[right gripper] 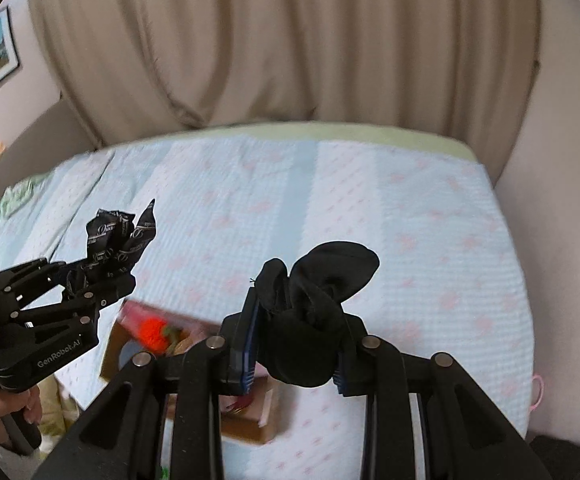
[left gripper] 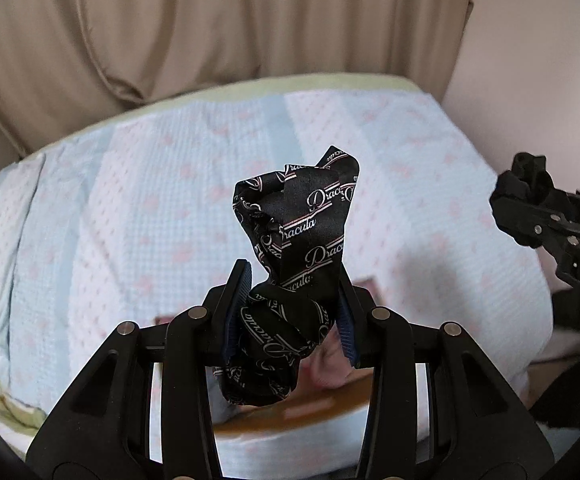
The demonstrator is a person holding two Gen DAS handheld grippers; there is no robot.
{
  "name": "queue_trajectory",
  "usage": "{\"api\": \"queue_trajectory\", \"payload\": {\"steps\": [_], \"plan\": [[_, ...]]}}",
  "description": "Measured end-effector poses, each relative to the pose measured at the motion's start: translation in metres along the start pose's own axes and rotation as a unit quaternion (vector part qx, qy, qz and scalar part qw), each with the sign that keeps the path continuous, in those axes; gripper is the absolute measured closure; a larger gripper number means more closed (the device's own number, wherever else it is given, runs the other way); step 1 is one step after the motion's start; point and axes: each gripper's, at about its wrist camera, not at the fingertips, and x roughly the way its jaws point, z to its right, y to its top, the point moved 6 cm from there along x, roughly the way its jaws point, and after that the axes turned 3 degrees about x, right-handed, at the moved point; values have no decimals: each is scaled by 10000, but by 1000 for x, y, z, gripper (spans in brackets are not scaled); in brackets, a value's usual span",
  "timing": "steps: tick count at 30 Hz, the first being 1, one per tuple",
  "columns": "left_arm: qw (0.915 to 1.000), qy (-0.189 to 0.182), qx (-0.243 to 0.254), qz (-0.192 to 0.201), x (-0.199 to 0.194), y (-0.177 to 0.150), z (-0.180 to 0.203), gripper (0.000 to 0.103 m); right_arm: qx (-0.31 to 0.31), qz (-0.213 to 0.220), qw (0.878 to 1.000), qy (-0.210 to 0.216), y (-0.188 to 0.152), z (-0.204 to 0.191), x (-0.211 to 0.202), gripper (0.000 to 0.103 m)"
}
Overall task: Organize soft objects
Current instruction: 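Carry both black scrunchies into the box and release them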
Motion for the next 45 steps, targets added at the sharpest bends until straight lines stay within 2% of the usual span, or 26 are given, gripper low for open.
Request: {"api": "queue_trajectory", "payload": {"steps": [7,14,18,21,25,26,27,28,29,30,31,33,36,45], "plan": [[9977,-221,301,-563,27,-70,-43,67,140,-583,9982,22,-45,-60,43,76],[9893,-594,674,-1150,67,-115,-52,67,527,-1388,9889,-81,-90,-79,95,76],[9807,-793,925,-1530,92,-134,-52,67,742,-1827,9803,-122,-111,-80,119,76],[9695,-938,1218,-1910,108,-149,-44,67,971,-2113,9725,-119,-124,-80,134,76],[9583,-1154,1439,-2184,121,-164,-38,67,1294,-2419,9616,-63,-134,-82,153,76],[9566,-1183,1472,-2217,123,-166,-38,64,1381,-2506,9582,-14,-135,-83,157,76],[9553,-1184,1510,-2248,127,-167,-38,54,1483,-2615,9537,55,-137,-84,163,73],[9536,-1159,1539,-2312,131,-167,-38,43,1569,-2688,9502,122,-138,-85,166,59],[9525,-1117,1553,-2370,134,-166,-39,12,1655,-2745,9471,181,-138,-87,169,49],[9522,-1077,1561,-2396,138,-166,-40,0,1753,-2757,9449,205,-138,-87,171,30],[9521,-1098,1555,-2391,139,-164,-41,0,1834,-2758,9433,203,-138,-88,173,10],[9548,-1261,1447,-2270,137,-159,-42,0,1851,-2800,9419,110,-136,-88,174,1],[9557,-1233,1396,-2278,139,-157,-44,0,1780,-2841,9421,-57,-132,-82,176,1],[9591,-1155,1082,-2346,143,-157,-46,0,1615,-2985,9406,43,-132,-81,180,1]]}}
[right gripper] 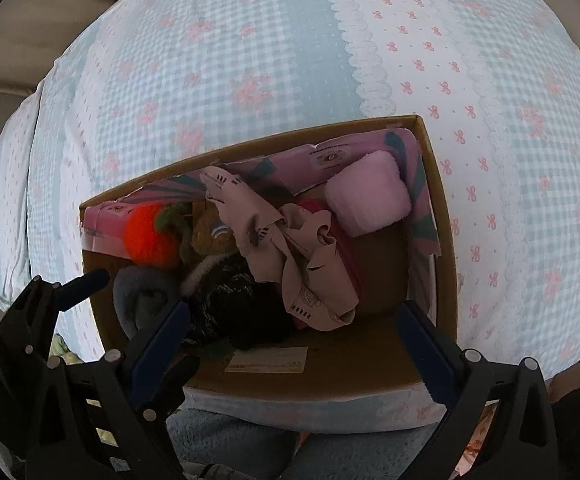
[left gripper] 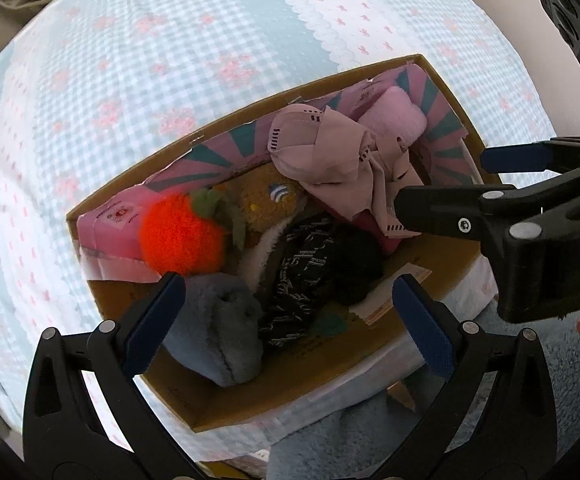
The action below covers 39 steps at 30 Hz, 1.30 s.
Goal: Organize soft objects
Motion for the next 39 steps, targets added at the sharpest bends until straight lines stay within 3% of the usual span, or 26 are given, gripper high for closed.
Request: {"api": "queue_trajectory", "payload": {"steps": [5,9,16,22,29,32,39], "plan": [[9998,94,-175,55,-8,0,2,0,-178,31,9998,57,0,1,-8,1],[9983,235,-431,317,-31,6,1,0,-400,213,9989,144,5,2,-33,1],[9895,511,-809,1086,-103,29,11,0,-749,1068,9914,75,15,14,-115,1],[9671,745,-1291,2063,-195,50,27,0,-1060,2201,9691,-340,13,24,-217,1],[9245,1176,-1520,3293,-298,58,59,0,-1073,3236,9389,-474,-7,40,-306,1],[9116,1399,-1482,3569,-320,57,74,0,-1067,3580,9262,-514,-15,43,-332,1],[8953,1473,-1512,3923,-354,49,94,0,-929,4091,9064,-499,-29,57,-370,1]]}}
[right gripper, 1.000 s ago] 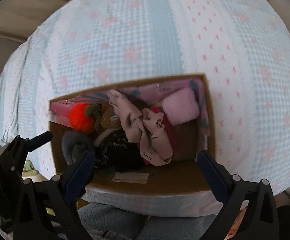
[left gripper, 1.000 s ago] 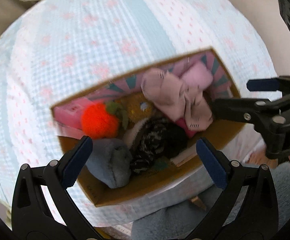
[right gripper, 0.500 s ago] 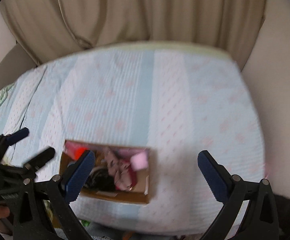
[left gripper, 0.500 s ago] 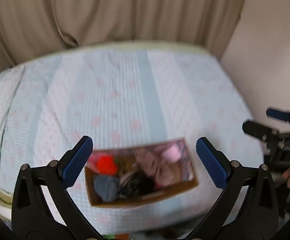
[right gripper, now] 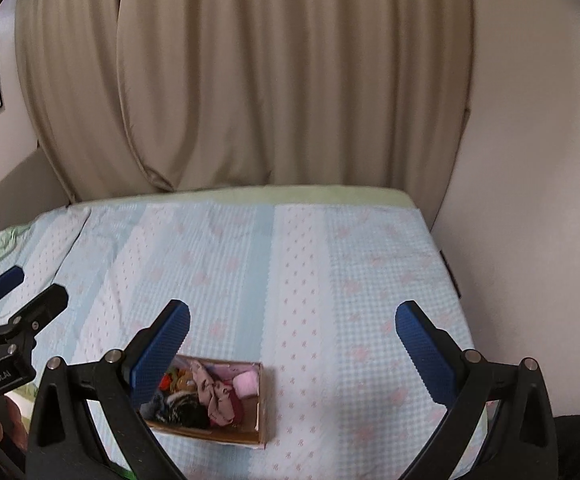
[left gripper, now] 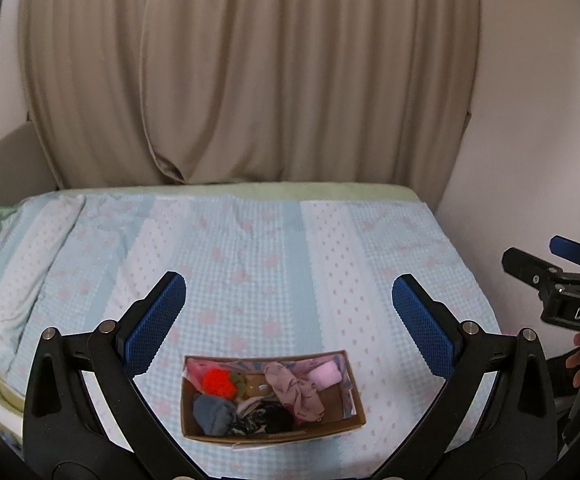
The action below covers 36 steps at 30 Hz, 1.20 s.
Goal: Organize soft objects
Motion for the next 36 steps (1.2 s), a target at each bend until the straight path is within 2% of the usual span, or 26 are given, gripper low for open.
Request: {"api": "queue_trajectory", "payload": {"steps": [6,22,36], "plan": [[9996,140,41,246,-14,-1,7,0,108,163,9998,-82,-1,12,-11,1],[9994,140,144,270,-17,-5,16,0,81,392,9990,-173,4,23,-21,1],[9993,193,122,296,-17,-7,13,0,55,397,9991,-146,6,20,-13,1]]}}
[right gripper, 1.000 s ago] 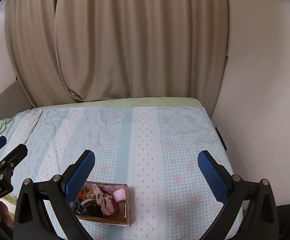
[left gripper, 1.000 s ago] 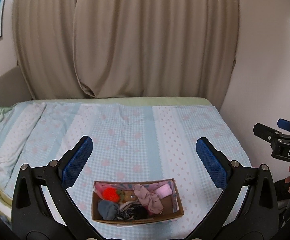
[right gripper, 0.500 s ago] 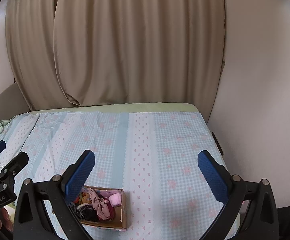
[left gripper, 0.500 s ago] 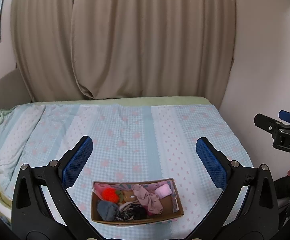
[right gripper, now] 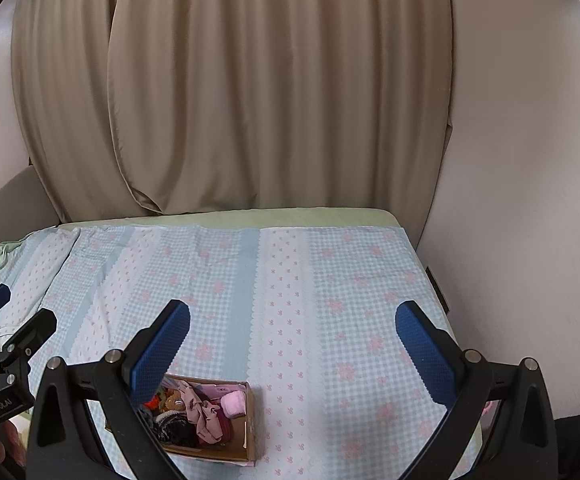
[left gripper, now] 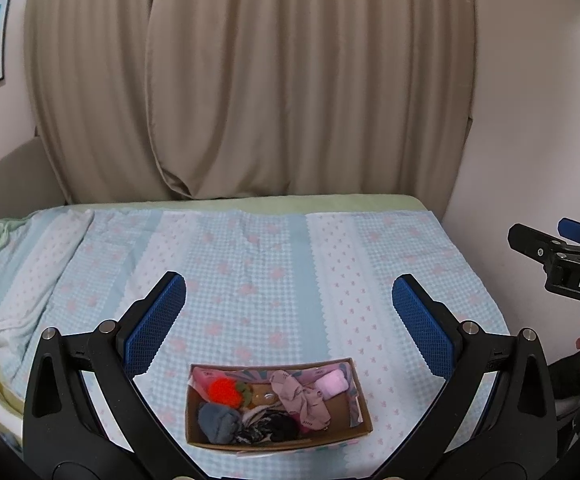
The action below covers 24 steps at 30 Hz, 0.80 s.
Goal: Organize soft objects
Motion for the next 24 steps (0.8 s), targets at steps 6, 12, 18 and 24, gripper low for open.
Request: {"api": "queue_trajectory", "payload": {"steps": [6,12,18,24], "plan": [[10000,11,-24,11,0,1,-3,0,-1,5,10000,11,0,-1,0,1],[10000,20,-26,19,0,1,-5,0,-11,4,10000,53,1,-2,2,1],[10000,59,15,76,-2,3,-5,0,-37,-4,10000,60,3,-3,3,1],[9999,96,41,102,-4,3,-3,0,-49,23,9999,87,4,-6,3,1]]}}
